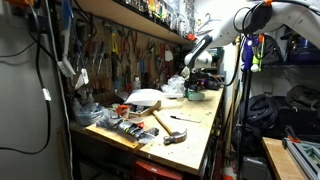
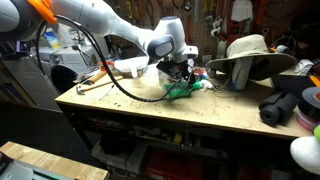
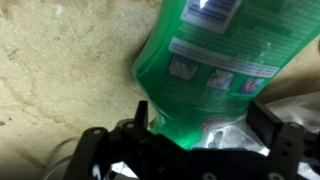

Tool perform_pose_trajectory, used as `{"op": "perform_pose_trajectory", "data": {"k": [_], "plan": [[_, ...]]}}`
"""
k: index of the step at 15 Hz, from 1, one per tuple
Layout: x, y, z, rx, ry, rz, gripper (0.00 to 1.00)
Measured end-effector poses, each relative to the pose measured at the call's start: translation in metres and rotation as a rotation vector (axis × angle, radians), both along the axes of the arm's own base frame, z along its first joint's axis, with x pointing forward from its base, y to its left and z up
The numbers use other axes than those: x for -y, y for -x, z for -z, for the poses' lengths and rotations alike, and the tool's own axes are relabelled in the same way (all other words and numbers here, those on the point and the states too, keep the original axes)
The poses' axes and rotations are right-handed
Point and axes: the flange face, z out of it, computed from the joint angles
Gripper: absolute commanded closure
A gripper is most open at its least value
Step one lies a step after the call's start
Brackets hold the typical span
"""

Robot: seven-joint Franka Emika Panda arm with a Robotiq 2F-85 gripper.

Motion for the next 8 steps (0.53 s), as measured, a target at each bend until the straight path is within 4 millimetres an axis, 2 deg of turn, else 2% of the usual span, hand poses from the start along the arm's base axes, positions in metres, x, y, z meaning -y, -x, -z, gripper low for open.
{"op": "perform_pose_trajectory", "data": {"k": [8], "plan": [[0.017, -0.012, 0.010, 0.044, -0.004, 0.021, 0.00]]}}
